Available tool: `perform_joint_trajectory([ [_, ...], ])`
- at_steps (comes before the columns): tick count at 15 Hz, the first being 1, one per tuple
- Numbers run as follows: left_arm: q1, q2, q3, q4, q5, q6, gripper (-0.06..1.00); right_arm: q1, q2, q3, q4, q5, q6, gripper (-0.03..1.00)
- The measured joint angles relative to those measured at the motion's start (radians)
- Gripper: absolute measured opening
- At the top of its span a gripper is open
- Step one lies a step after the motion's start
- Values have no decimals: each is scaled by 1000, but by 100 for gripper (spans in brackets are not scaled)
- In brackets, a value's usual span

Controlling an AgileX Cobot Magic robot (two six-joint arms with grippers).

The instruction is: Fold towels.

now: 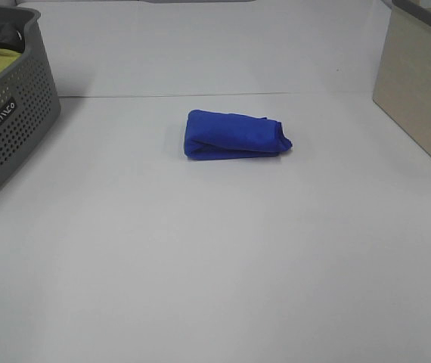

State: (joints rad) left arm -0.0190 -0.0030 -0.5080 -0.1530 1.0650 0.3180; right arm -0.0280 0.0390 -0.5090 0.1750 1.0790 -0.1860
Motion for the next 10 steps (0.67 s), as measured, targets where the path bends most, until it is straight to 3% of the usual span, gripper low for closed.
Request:
perform_joint_trajectory([
  [10, 0, 0, 0, 0, 0, 0, 70, 0, -44, 2, 2, -1, 0, 78],
])
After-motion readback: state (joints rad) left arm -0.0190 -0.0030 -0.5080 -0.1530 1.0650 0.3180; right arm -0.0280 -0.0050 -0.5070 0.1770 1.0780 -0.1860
